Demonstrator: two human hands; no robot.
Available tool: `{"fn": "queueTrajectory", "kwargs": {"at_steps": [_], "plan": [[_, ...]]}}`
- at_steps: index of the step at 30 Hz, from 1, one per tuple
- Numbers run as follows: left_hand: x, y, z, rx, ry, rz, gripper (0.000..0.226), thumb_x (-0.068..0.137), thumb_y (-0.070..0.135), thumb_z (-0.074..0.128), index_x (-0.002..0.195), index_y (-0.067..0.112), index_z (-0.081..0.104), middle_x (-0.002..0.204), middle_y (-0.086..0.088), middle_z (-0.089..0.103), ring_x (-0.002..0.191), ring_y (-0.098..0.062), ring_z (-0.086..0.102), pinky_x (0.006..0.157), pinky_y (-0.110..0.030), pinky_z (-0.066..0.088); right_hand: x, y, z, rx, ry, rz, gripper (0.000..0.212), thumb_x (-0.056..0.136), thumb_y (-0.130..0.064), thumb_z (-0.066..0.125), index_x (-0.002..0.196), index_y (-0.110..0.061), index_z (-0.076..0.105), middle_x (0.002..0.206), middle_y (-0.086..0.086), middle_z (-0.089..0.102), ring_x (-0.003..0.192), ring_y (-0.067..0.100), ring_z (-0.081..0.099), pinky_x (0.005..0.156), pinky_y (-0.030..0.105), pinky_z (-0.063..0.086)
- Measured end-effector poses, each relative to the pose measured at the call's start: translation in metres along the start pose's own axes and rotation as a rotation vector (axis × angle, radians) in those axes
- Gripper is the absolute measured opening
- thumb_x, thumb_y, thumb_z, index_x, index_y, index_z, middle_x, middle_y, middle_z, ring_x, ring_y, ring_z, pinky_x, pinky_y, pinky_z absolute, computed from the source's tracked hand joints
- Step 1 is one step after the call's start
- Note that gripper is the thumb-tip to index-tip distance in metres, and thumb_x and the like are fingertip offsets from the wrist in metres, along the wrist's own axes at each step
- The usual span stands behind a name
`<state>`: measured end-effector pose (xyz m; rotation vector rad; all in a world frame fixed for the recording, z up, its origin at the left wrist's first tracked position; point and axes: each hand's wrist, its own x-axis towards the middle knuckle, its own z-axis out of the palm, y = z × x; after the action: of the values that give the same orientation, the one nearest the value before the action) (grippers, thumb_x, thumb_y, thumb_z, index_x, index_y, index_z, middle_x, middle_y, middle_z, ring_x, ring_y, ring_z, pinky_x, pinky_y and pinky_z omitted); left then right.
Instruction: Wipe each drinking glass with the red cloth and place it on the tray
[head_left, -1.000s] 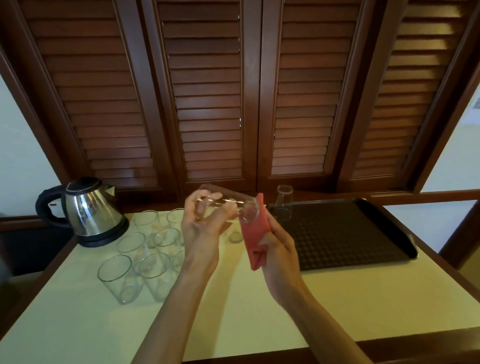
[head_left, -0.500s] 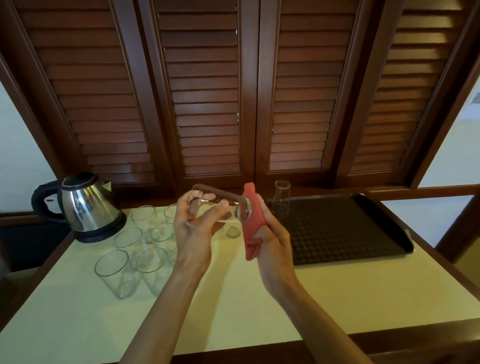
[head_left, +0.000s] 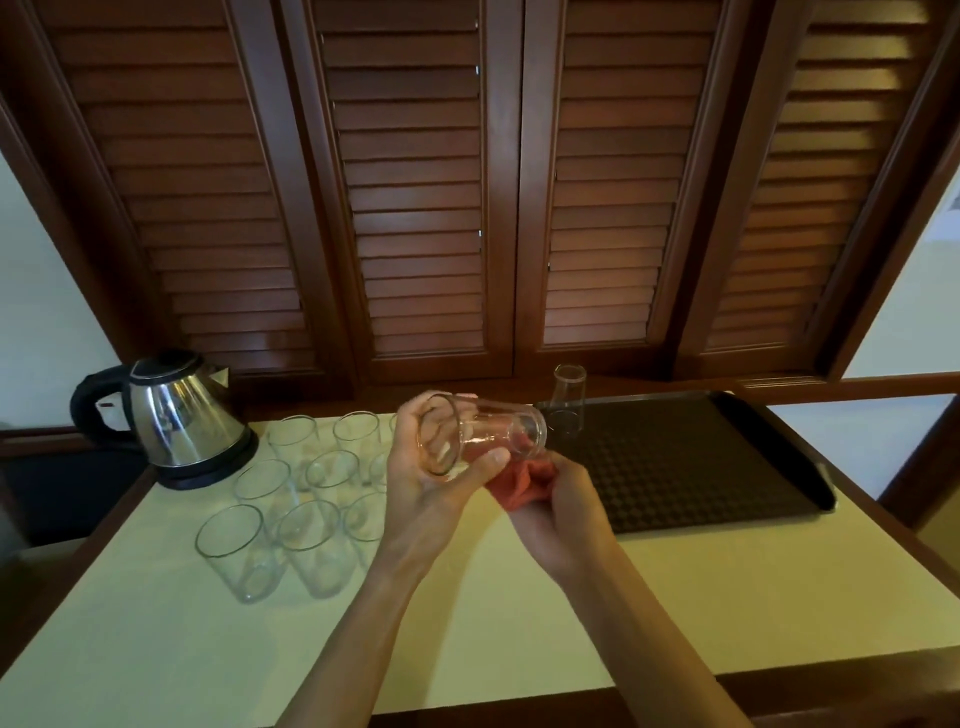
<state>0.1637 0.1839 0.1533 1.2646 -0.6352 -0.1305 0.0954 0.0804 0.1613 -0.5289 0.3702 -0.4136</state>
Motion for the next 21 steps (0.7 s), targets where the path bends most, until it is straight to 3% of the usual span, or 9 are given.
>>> {"fn": "queueTrajectory", "kwargs": {"at_steps": [4, 6, 8, 9, 11, 13, 15, 17, 21], "plan": [[0.001, -0.003, -0.003, 0.210, 0.115, 0.013, 0.064, 0.061, 0.017, 0.099, 0.115, 0.024, 0.066, 0.103, 0.009, 0.073, 0.094, -0.003, 0.069, 0.084, -0.016, 0.054, -0.001, -0.010, -0.004, -0.126, 0.049, -0.115, 0.041, 0.102, -0.001, 0.034, 0.133, -0.005, 0.062, 0.121, 0.026, 0.068, 0.105, 0.031, 0.067, 0.092, 0.038, 0.055], [-0.001, -0.005, 0.000, 0.220, 0.114, -0.063, 0.054, 0.063, 0.012, 0.099, 0.107, 0.023, 0.068, 0.098, 0.007, 0.075, 0.087, -0.003, 0.069, 0.078, -0.014, 0.053, -0.001, -0.011, -0.001, -0.269, -0.015, -0.240, 0.047, 0.100, 0.002, 0.038, 0.134, -0.019, 0.064, 0.097, 0.019, 0.072, 0.078, 0.024, 0.061, 0.069, 0.030, 0.052], [-0.005, -0.006, 0.005, 0.118, 0.079, -0.186, 0.047, 0.070, 0.023, 0.096, 0.109, 0.020, 0.070, 0.101, 0.003, 0.078, 0.093, -0.008, 0.072, 0.085, -0.022, 0.057, -0.001, -0.012, 0.004, -0.454, -0.078, -0.420, 0.058, 0.099, 0.006, 0.037, 0.142, -0.029, 0.056, 0.085, 0.011, 0.062, 0.062, 0.016, 0.051, 0.050, 0.023, 0.045], [-0.007, -0.005, 0.007, 0.069, 0.039, -0.231, 0.046, 0.075, 0.033, 0.090, 0.115, 0.021, 0.071, 0.106, 0.001, 0.078, 0.100, -0.012, 0.073, 0.093, -0.030, 0.058, -0.002, -0.009, 0.005, -0.533, -0.133, -0.520, 0.061, 0.100, 0.006, 0.035, 0.149, -0.030, 0.047, 0.095, 0.009, 0.062, 0.069, 0.015, 0.057, 0.054, 0.023, 0.049], [-0.007, 0.000, 0.010, -0.041, -0.057, -0.280, 0.045, 0.088, 0.048, 0.070, 0.127, 0.024, 0.070, 0.118, -0.002, 0.077, 0.113, -0.021, 0.071, 0.097, -0.041, 0.056, -0.009, 0.007, 0.002, -0.776, -0.243, -0.773, 0.060, 0.103, -0.002, 0.034, 0.157, -0.029, 0.030, 0.144, 0.004, 0.053, 0.121, 0.029, 0.061, 0.091, 0.040, 0.058], [-0.002, 0.006, 0.007, -0.205, -0.094, -0.304, 0.044, 0.104, 0.047, 0.050, 0.135, 0.021, 0.067, 0.127, -0.009, 0.074, 0.120, -0.024, 0.068, 0.094, -0.040, 0.053, -0.013, 0.030, -0.011, -1.035, -0.321, -0.986, 0.058, 0.103, -0.006, 0.034, 0.157, -0.025, 0.028, 0.167, -0.008, 0.023, 0.153, 0.025, 0.027, 0.116, 0.056, 0.037], [0.002, 0.008, 0.004, -0.287, -0.083, -0.323, 0.047, 0.106, 0.042, 0.042, 0.139, 0.018, 0.064, 0.132, -0.015, 0.070, 0.121, -0.028, 0.063, 0.093, -0.039, 0.048, -0.009, 0.034, -0.018, -1.140, -0.309, -1.048, 0.062, 0.100, -0.003, 0.035, 0.157, -0.027, 0.028, 0.168, -0.011, 0.017, 0.154, 0.025, 0.024, 0.113, 0.061, 0.039], [-0.003, 0.003, 0.006, -0.295, -0.093, -0.342, 0.048, 0.104, 0.043, 0.047, 0.140, 0.017, 0.064, 0.133, -0.025, 0.067, 0.116, -0.035, 0.055, 0.091, -0.046, 0.043, 0.000, 0.020, -0.011, -1.125, -0.252, -1.010, 0.057, 0.103, -0.014, 0.034, 0.158, -0.030, 0.027, 0.168, -0.012, 0.016, 0.151, 0.026, 0.031, 0.106, 0.060, 0.046], [-0.004, 0.000, 0.006, -0.362, -0.076, -0.379, 0.048, 0.104, 0.040, 0.046, 0.141, 0.016, 0.063, 0.136, -0.017, 0.068, 0.133, -0.030, 0.059, 0.119, -0.050, 0.036, -0.002, 0.017, -0.002, -1.348, -0.360, -1.037, 0.052, 0.103, -0.017, 0.030, 0.154, -0.020, 0.032, 0.166, -0.017, 0.017, 0.156, 0.016, 0.011, 0.121, 0.058, 0.026]]}}
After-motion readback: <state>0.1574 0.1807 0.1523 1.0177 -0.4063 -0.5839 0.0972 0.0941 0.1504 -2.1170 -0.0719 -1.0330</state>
